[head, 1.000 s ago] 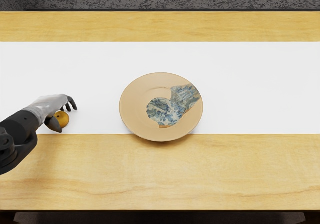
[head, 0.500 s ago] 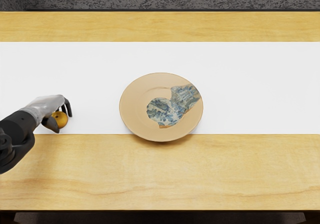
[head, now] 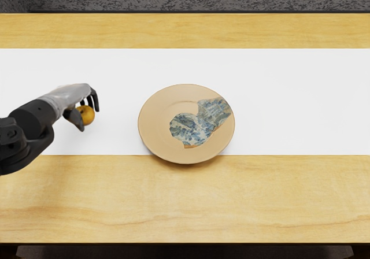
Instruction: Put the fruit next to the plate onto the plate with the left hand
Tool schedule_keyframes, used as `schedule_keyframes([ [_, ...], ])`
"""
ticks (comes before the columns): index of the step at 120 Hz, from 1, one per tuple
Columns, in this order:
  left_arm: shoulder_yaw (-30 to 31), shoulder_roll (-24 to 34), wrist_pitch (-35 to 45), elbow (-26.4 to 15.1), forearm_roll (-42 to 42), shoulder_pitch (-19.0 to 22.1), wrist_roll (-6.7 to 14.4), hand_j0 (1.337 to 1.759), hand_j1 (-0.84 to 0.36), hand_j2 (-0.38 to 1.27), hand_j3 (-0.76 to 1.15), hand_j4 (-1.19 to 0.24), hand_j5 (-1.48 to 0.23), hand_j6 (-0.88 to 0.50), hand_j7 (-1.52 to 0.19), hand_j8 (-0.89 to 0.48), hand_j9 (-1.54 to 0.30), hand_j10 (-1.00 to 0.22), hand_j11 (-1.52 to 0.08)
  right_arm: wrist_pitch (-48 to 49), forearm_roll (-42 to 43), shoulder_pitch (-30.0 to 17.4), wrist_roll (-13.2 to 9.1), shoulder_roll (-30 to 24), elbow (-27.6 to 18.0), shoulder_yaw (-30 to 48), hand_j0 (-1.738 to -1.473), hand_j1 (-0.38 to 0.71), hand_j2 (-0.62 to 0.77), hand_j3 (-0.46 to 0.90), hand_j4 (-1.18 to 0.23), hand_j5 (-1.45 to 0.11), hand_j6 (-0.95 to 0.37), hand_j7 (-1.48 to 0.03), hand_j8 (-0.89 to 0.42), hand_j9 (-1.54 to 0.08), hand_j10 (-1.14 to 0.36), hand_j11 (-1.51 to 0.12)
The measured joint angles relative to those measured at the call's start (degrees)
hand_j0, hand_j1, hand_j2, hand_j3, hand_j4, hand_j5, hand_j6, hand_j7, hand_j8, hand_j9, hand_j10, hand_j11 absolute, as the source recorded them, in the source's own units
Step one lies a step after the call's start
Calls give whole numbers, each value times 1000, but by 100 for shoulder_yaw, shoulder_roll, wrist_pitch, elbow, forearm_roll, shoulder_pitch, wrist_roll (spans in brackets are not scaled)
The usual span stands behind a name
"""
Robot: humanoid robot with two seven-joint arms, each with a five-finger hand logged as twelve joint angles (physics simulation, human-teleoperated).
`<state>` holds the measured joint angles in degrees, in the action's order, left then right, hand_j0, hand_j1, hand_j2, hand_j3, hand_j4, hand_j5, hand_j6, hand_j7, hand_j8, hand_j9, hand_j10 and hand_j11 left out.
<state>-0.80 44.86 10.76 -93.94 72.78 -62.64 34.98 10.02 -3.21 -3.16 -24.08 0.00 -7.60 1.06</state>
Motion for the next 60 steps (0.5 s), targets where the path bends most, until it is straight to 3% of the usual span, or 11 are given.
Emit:
schedule_keyframes([
  [13,-273,-191,-298,5,-170,-253,0,1657,-339,499,0,-669,-944,-469,-914,-445,-913,-685,-911,0,-3,0,0,0,3,7,-1658,-349,0,0,0,0,0,0,0,0,0,0],
  [29,-562,-558,-612,77,-358,-266,0,1658,-381,643,0,-665,-943,-466,-912,-450,-906,-684,-907,0,-4,-5,0,0,6,11,-1658,-349,0,0,0,0,0,0,0,0,0,0],
  [60,-840,-1263,-838,289,-434,-372,2,1657,-388,704,0,-655,-944,-493,-916,-470,-898,-679,-899,0,-5,-8,0,0,12,14,-1658,-349,0,0,0,0,0,0,0,0,0,0],
])
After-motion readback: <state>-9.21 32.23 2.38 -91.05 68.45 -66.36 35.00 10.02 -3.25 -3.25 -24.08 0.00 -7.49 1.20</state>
